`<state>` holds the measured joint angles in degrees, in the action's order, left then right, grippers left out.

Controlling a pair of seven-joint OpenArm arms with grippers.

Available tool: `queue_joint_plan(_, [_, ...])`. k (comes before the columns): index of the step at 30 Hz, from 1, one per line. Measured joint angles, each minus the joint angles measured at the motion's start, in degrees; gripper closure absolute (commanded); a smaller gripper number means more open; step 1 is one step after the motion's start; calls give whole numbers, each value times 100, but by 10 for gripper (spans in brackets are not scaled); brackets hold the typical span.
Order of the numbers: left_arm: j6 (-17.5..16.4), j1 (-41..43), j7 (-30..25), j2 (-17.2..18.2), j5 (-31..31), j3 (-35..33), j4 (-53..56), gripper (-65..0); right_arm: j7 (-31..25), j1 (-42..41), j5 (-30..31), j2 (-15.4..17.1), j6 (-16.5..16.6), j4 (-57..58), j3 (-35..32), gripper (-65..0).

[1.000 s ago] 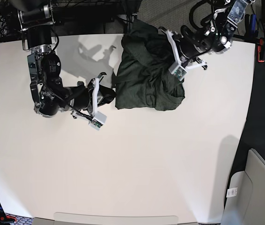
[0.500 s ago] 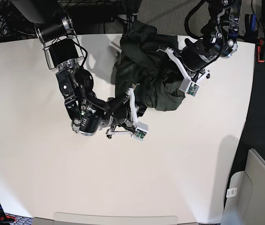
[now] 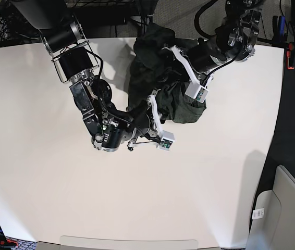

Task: Fold the T-shirt properly
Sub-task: 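Grasp the bundle with both grippers and fold it over itself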

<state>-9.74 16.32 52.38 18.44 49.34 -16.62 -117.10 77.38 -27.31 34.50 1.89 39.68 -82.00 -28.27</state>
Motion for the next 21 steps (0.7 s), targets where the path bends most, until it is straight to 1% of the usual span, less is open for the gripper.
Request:
queue_joint_plan(2, [-11,0,-17,-2,31,0,90,-130,2,13,13,7,0,0,-39,-51])
queue_joint_plan(4, [31,9,-11,-70,-11,0,232,-130,15,13,11,59,0,0,-243,-50])
queue_joint_plan(7, [20,2,-9,-120,-2,0,446,-130,15,28,35,46,0,0,-562,-50])
queue_joint_plan(13, [31,33,2,-61,-15,-4,586,-130,0,0,39,28,2,98,-918,-50])
queue_joint_plan(14, [28,35,83,-33,-9,-7,586,-130,-2,-17,31,17,2,216,-938,-50])
queue_joint_plan(16, [-9,33,601,98,15,-15,586,-130,-4,-35,-28,17,2,535,-935,-50])
queue_joint_plan(18, [15,35,896,162,-9,17,586,-130,-90,-52,-264,46,28,758,-929,-50])
queue_joint_plan(19, [17,35,935,179,-13,17,581,-130,-96,-66,-382,33,50,778,-920,-50])
queue_joint_plan(21, [7,31,1104,229,-2,15,560,-130,-144,-114,-769,-61,57,863,-920,-50])
